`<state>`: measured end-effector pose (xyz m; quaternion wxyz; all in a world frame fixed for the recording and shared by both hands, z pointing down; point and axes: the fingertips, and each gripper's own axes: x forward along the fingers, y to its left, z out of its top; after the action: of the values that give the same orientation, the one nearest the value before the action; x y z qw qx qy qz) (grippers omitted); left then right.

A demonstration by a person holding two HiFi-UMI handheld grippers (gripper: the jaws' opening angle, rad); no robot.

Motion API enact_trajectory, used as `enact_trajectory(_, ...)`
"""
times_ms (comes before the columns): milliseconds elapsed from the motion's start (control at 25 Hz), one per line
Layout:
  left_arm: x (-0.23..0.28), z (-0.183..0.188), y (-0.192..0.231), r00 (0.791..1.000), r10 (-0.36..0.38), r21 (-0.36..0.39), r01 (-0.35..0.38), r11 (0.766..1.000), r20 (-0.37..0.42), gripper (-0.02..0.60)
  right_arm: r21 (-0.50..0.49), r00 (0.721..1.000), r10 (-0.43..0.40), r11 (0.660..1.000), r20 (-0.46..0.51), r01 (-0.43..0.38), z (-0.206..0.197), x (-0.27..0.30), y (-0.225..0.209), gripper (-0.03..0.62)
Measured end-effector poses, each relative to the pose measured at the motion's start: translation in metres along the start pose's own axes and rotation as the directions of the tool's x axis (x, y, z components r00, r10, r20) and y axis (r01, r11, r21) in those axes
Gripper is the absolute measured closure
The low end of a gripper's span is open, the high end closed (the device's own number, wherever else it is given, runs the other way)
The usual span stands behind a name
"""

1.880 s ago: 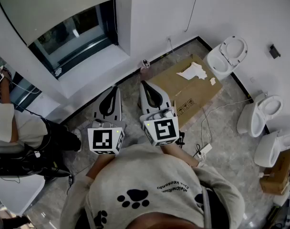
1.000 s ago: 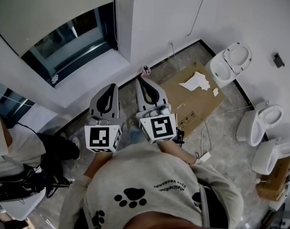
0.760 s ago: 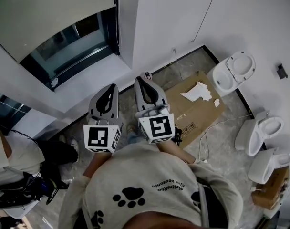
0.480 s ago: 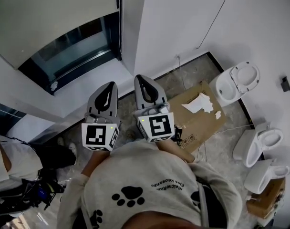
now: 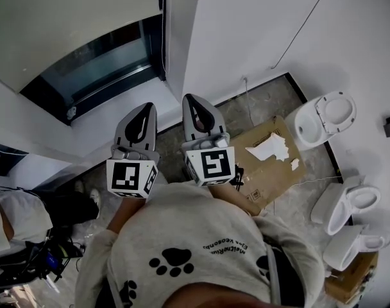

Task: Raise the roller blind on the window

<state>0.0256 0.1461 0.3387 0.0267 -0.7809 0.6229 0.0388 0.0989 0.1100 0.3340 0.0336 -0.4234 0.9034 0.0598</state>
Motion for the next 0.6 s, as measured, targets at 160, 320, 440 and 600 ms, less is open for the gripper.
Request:
enact_trajectory(160, 0.008, -0.003, 0.006, 1.000, 0.011, -0.010, -0.011, 1.000, -0.006, 0.574, 0.009, 1.000, 0.002, 1.000, -0.022, -0.002, -0.008, 0.007, -0.004, 0.588)
enact_trajectory(320, 0.019, -0.004, 0.010, 1.000, -0.008, -0.017, 0.007, 1.000, -0.004, 0.574, 0.003, 1.000, -0.008, 1.000, -0.023, 0.008, -0.012, 0.015, -0.007, 0.588)
enact_trajectory(440, 0.031, -0.004, 0.013, 1.000, -0.022, -0.018, 0.022, 1.000, 0.001, 0.574, 0.002, 1.000, -0.018, 1.000, -0.025, 0.018, -0.014, 0.025, -0.013, 0.588)
enact_trajectory(600, 0.048, -0.006, 0.021, 0.999, -0.033, -0.036, 0.033, 0.999, 0.003, 0.574, -0.018, 0.999, -0.028, 0.999, -0.023, 0.027, -0.012, 0.039, -0.020, 0.588)
